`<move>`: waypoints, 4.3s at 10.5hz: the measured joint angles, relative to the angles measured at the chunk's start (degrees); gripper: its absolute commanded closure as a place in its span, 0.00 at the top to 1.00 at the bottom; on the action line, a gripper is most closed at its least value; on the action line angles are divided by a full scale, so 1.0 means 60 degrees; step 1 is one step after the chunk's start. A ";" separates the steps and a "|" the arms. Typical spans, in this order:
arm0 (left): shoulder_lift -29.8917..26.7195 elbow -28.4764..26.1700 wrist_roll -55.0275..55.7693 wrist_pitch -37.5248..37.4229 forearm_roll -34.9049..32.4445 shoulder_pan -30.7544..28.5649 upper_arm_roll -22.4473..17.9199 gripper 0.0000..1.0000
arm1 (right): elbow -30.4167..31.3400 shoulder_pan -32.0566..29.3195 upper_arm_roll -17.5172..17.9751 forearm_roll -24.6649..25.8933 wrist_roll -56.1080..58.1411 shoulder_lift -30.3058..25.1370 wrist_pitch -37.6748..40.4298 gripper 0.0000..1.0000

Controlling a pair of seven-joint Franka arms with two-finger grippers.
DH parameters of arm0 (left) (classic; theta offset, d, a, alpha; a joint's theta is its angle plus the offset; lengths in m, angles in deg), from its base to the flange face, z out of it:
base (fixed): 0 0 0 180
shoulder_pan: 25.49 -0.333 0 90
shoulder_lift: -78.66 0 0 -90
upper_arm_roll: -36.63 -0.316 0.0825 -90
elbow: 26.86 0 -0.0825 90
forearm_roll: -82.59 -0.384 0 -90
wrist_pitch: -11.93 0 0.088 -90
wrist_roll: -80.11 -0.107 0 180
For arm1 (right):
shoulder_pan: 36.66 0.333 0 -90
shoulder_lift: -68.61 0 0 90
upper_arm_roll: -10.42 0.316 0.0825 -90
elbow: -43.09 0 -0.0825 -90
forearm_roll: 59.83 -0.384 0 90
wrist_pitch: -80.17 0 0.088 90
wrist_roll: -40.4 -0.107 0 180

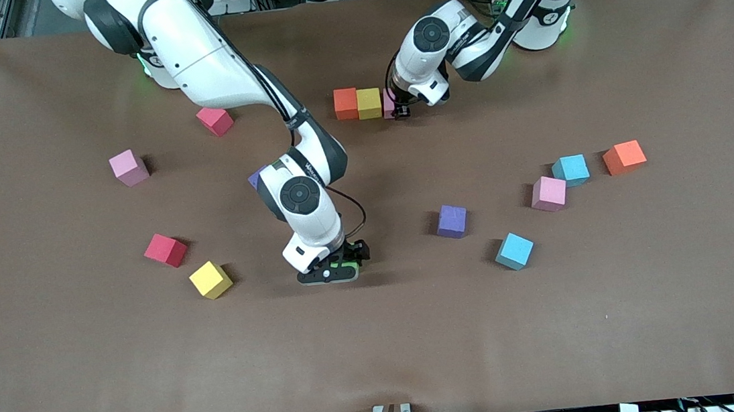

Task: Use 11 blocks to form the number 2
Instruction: 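Grasp the green cube with the right gripper while the left gripper holds pink, then release the pink cube with the left gripper while the right gripper carries green, then grasp the cyan cube with the left gripper while the right gripper holds green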

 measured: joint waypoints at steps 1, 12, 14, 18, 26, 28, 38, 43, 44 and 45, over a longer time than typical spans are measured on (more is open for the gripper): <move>0.0010 0.0005 -0.0001 0.0001 -0.0001 0.0001 0.0000 0.07 | -0.0039 -0.0035 -0.0008 -0.0009 -0.0020 -0.0003 0.0006 1.00; 0.0344 0.0194 -0.0006 0.0031 -0.0003 0.0004 -0.0001 0.73 | -0.0052 0.0081 0.0045 -0.0318 -0.0751 -0.0075 0.0066 0.00; 0.0443 0.0198 -0.0009 0.0031 -0.0003 0.0005 -0.0001 1.00 | -0.0073 0.0207 0.0100 -0.0312 -0.0744 -0.0171 0.0325 0.00; 0.0502 0.0219 -0.0020 0.0032 -0.0430 -0.0018 -0.0013 1.00 | -0.0205 0.0492 0.0100 -0.0304 -0.0219 -0.0916 0.1746 0.00; -0.0104 0.0320 -0.0175 -0.0268 -0.1418 -0.0263 0.0503 1.00 | -0.0041 0.0548 0.0141 -0.0307 0.0402 -0.1497 0.2586 0.00; -0.0452 0.0331 -0.0390 -0.0529 -0.1419 -0.0635 0.0757 1.00 | -0.0015 0.0628 0.0224 -0.0310 0.0405 -0.1495 0.2586 0.00; -0.1599 0.2926 -0.7242 -0.4403 -0.0936 -0.4487 0.0985 1.00 | 0.1767 0.2063 0.0304 -0.0327 -0.0688 -0.2193 0.1455 0.00; -0.0177 0.4547 -1.2511 -0.5315 -0.1256 -0.4525 -0.0958 1.00 | 0.2891 0.3483 0.0370 -0.0329 -0.1483 -0.2546 0.0709 0.00; 0.0177 0.4664 -1.3304 -0.5384 -0.1821 -0.4320 -0.1162 1.00 | 0.3102 0.3706 0.0370 -0.0329 -0.1667 -0.2545 0.0497 0.00; 0.0437 0.4693 -1.4150 -0.5419 -0.2246 -0.4110 -0.1398 1.00 | 0.3256 0.3897 0.0367 -0.0325 -0.1962 -0.2542 0.0370 0.00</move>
